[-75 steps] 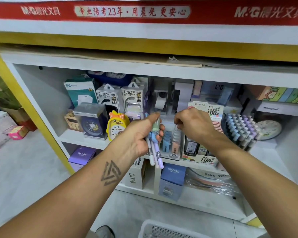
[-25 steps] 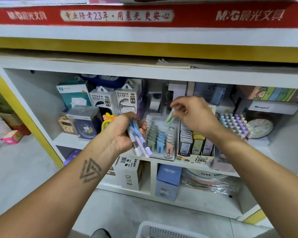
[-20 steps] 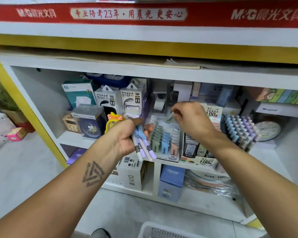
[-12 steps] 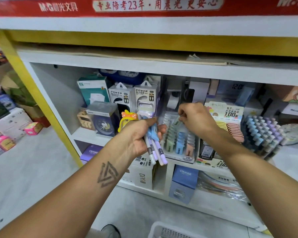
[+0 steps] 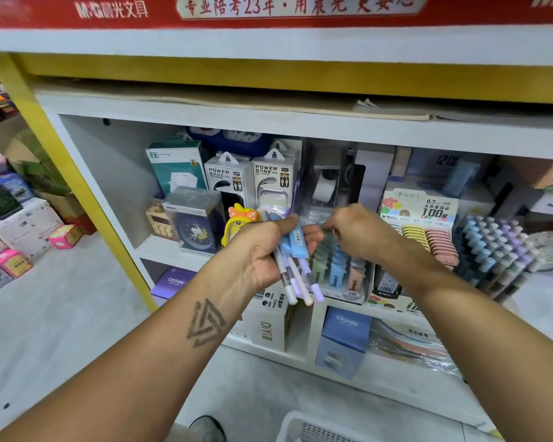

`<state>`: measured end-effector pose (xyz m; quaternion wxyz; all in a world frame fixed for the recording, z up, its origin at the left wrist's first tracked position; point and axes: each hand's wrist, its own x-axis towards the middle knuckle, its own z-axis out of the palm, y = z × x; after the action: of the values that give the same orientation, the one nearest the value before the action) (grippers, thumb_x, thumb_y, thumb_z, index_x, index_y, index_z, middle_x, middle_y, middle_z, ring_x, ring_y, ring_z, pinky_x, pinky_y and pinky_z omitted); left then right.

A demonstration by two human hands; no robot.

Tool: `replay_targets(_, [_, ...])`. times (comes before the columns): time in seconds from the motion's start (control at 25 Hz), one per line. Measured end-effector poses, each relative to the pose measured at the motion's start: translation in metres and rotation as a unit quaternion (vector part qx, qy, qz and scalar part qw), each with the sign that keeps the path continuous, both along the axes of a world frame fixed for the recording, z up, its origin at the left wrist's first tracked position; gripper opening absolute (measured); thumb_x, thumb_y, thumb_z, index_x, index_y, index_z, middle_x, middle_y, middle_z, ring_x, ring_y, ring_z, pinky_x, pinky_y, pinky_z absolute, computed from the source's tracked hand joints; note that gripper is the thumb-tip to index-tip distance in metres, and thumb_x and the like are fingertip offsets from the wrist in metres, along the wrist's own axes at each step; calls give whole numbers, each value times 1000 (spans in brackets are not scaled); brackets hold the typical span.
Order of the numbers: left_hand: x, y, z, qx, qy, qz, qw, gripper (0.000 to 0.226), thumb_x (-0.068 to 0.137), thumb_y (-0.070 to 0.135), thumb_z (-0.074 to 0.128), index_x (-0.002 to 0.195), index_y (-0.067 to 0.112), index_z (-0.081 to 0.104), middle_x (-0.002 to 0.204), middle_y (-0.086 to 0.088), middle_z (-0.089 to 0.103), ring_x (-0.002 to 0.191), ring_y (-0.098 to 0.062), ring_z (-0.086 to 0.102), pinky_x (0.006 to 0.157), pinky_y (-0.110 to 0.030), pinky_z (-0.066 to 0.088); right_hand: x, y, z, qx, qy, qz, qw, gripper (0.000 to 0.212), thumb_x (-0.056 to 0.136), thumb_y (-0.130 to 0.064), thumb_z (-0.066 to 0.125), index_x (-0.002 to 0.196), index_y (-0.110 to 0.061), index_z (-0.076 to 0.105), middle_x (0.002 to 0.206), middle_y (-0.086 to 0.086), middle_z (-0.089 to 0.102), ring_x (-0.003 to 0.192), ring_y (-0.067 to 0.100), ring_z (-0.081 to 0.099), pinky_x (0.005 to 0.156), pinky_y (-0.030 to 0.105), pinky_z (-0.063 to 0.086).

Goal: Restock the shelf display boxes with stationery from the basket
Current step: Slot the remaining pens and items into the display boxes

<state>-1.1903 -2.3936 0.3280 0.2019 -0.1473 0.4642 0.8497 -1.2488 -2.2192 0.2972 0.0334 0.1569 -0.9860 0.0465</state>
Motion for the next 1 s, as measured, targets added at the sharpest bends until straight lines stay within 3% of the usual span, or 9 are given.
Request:
replay_targets(0.04, [0,1,0,5,0,-3,1000,24,102,10,50,120,-5,56,79,-20,74,61,-25,73,54,-31,60,2,0,4,-19,22,9,1000,38,91,-1,59,123,-17,69,120,4,64,107,25,62,94,37,52])
replay_targets(0.12, [0,3,2,15,1,-7,1000,18,100,11,53,107,-5,60,79,-19,74,62,-25,73,55,-31,60,8,-2,19,-166,26,-1,986,26,96,-12,61,119,-19,71,115,-2,68,105,18,64,91,32,51])
replay_targets(0.2, [1,7,4,12,6,-8,1000,14,98,10,57,98,-2,63,76,-18,74,60,-24,73,52,-28,59,20,-2,36,-382,-103,-1,918,15,96,-23,65,108,-21,75,95,-4,75,87,11,68,75,27,50])
replay_targets(0.28, [3,13,4,1,11,-1,1000,12,96,9,60,97,-2,65,75,-18,73,60,-26,72,49,-28,58,35,0,45,-488,-233,20,841,20,87,-26,75,104,-16,75,82,5,75,73,11,67,61,22,47])
replay_targets(0.4, [8,24,5,-18,26,-21,999,21,95,16,62,105,-3,64,81,-21,74,62,-34,72,48,-31,57,46,10,45,-528,-258,8,809,30,75,-10,82,104,-7,73,85,10,75,73,18,67,62,23,52])
replay_targets(0.6, [10,36,6,-19,38,-44,998,30,98,24,57,114,-1,60,84,-24,73,64,-32,73,50,-31,58,45,38,51,-660,-230,-33,714,20,84,7,69,102,-2,71,79,9,74,64,13,64,53,19,50])
replay_targets(0.8, [11,36,3,-43,31,-92,994,21,97,13,57,110,-2,64,74,-16,66,51,-17,57,40,-20,43,46,48,49,-677,-210,-33,705,20,89,13,61,102,-1,69,80,12,75,71,17,73,64,20,59])
replay_targets(0.92, [8,36,2,-85,65,-34,994,19,91,1,64,108,1,54,71,-12,58,43,-13,45,38,-18,34,47,55,52,-682,-234,-38,691,19,92,11,58,100,2,73,97,20,75,86,24,75,73,25,61])
replay_targets(1.0, [7,36,0,-132,102,6,986,27,87,-3,68,102,5,48,71,-14,59,40,-14,43,38,-19,33,47,56,54,-662,-236,-45,710,15,91,4,64,101,2,74,99,22,75,81,23,74,72,26,61])
